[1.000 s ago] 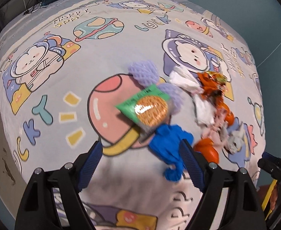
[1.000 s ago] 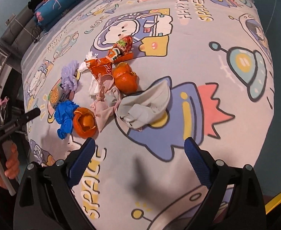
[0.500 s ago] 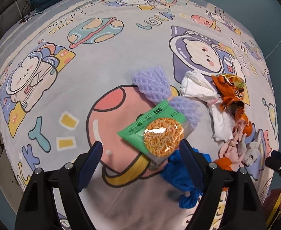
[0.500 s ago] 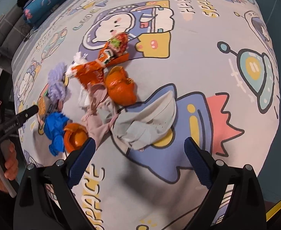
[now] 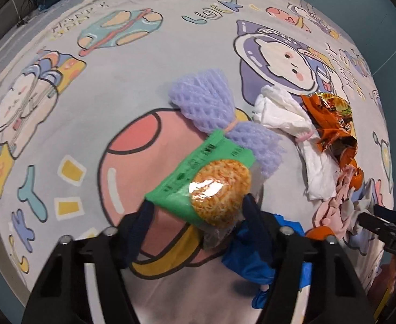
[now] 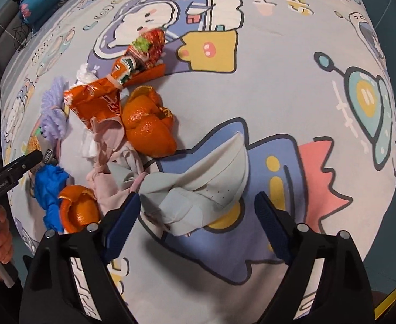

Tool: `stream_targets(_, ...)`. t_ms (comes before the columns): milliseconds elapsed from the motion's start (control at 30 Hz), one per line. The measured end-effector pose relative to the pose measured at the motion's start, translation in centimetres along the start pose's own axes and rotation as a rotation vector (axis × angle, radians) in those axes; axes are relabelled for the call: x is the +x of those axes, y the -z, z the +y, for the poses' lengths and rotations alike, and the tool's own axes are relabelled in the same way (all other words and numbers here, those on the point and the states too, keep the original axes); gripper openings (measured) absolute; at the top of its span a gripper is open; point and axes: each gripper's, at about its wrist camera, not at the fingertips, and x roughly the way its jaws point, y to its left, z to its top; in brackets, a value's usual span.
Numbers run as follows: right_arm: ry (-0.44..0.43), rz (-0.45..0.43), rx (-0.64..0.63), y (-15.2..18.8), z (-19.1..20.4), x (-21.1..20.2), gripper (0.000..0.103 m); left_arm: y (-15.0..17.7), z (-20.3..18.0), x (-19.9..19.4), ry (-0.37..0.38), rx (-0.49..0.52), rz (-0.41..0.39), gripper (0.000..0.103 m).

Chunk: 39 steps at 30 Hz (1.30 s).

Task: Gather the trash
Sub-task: 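Grasp the green snack packet with the left tool while the right tool grasps the pale grey cloth, then carry the green packet and grey cloth over the yellow-rimmed bin with both tools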

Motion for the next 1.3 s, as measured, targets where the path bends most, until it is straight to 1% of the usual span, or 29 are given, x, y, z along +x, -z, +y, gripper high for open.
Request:
stream_targets(33, -0.004, 0.005, 0.003, 0.0, 0.1, 0.3, 0.076, 0.0, 0.0, 0.2, 0.01, -0.005, 0.006, 0.056)
stream_targets(67, -0.003, 0.004, 0.004, 0.0, 0.1, 0.4, 0.072, 0.0, 0.0, 0.3, 0.013, -0.006, 0.009, 0.047)
stream_targets(100, 0.0, 0.001, 0.004, 0.0, 0.2, 0.4, 0.07, 0.0, 0.0, 0.4, 0.01, -0.006, 0.015, 0.039)
stream_targets(200, 0.013, -0.004, -0.019, 0.0, 0.8, 0.5, 0.061, 0.1, 0.2, 0.7, 0.047, -0.026, 0.026, 0.03)
stream_targets(267, 0.023, -0.006, -0.033, 0.1, 1.2, 0.5, 0.053, 0.2, 0.3, 0.8, 0.066, -0.036, 0.029, 0.026)
stream_targets(300, 0.029, -0.008, -0.042, 0.1, 1.5, 0.4, 0.05, 0.2, 0.3, 0.8, 0.077, -0.04, 0.028, 0.021)
stream_targets(333, 0.036, -0.013, -0.05, 0.2, 1.7, 0.3, 0.045, 0.3, 0.2, 0.8, 0.085, -0.04, 0.028, 0.018)
stream_targets(367, 0.042, -0.017, -0.053, 0.2, 2.0, 0.3, 0.036, 0.3, 0.2, 0.8, 0.092, -0.041, 0.029, 0.016)
stream_targets(400, 0.05, -0.024, -0.054, 0.3, 2.1, 0.2, 0.031, 0.4, 0.2, 0.8, 0.093, -0.042, 0.029, 0.015)
stream_targets(433, 0.062, -0.03, -0.05, 0.3, 2.1, 0.1, 0.023, 0.5, 0.1, 0.7, 0.094, -0.041, 0.025, 0.015)
stream_targets(600, 0.055, -0.023, -0.035, 0.9, 1.8, -0.2, 0.016, 1.1, 0.8, 0.1, 0.107, -0.052, 0.019, 0.011)
stream_targets(667, 0.045, -0.031, -0.019, 1.4, 1.6, -0.7, 0.014, 1.5, 1.5, -0.4, 0.115, -0.08, 0.02, 0.011)
stream_targets(933, 0.0, -0.053, -0.031, 3.9, 2.2, -2.9, 0.013, 3.7, 3.0, -3.2, 0.127, -0.1, -0.017, 0.011)
stream_targets(1167, -0.015, -0.109, -0.037, 5.8, 2.1, -6.2, 0.012, 6.0, 4.1, -5.5, 0.123, -0.124, -0.031, 0.011)
stream_targets(1300, -0.028, -0.146, -0.041, 7.3, 1.2, -8.6, 0.012, 7.6, 3.8, -6.9, 0.106, -0.104, -0.042, 0.011)
